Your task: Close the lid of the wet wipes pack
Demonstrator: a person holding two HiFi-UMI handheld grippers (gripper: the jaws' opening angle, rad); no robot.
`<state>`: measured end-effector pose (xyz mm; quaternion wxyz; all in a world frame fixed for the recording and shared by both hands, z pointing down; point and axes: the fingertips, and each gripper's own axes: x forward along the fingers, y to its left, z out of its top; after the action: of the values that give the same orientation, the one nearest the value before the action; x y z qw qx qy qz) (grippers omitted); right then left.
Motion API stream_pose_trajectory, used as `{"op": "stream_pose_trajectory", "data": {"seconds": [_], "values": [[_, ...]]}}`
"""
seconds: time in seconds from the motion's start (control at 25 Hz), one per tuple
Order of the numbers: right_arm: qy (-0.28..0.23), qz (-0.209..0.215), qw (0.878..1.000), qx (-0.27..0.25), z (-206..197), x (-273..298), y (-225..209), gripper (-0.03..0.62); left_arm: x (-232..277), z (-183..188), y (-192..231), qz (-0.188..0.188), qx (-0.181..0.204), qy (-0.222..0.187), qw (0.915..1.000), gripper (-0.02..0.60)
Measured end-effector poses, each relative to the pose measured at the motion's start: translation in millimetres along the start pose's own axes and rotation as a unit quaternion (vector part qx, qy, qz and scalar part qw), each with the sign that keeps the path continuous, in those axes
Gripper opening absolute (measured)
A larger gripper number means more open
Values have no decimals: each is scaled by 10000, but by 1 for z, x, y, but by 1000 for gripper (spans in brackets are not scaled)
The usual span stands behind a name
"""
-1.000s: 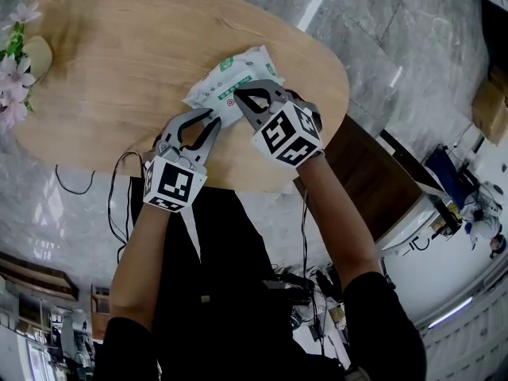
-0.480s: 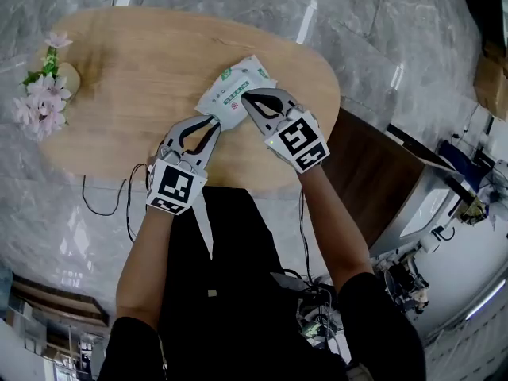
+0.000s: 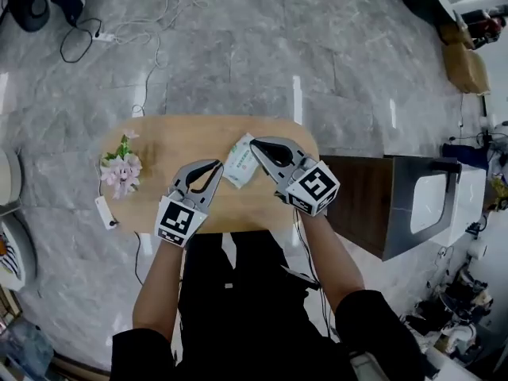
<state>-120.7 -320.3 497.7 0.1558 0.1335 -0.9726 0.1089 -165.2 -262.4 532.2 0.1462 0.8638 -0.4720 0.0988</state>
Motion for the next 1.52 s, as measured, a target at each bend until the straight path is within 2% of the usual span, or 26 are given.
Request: {"op": "stream_pose_trajectory", "data": {"seconds": [0.16,0.32,0.48,0.6,0.76,0.92,1.04,1.12,1.32,1.52], "values": [[-873,-22,9962,20,111,-40,32,11,-49,91,-8,-193,184,-461,9986,23],[-1640,-69,9862,-201,198,-92,67,11,-91,165,-20,-451,360,-839,9948,17],[-2576,130,9661,-125,258,-148,104,11,-136,219,-32,-806,278,-1367,9869,17],[-3123,261,9496,-43,283,-191,122,11,-163,256,-46,-1167,161,-1922,9743,15],[-3376,79,9409,-238,280,-236,142,11,-191,285,-67,-1470,43,-2528,9563,15],[-3392,33,9401,-328,264,-260,163,12,-208,289,-89,-1422,122,-2712,9519,17],[-3223,305,9452,-415,242,-280,189,11,-225,276,-120,-1380,-8,-2854,9484,17],[-3183,571,9451,-481,229,-295,206,11,-235,265,-145,-1385,-9,-2851,9484,17],[-3194,1208,9382,-564,189,-355,260,11,-249,227,-220,-1182,-8,-2642,9572,17],[-3175,1310,9391,-92,128,-399,304,11,-279,181,-298,-1115,-168,-2453,9629,17]]}}
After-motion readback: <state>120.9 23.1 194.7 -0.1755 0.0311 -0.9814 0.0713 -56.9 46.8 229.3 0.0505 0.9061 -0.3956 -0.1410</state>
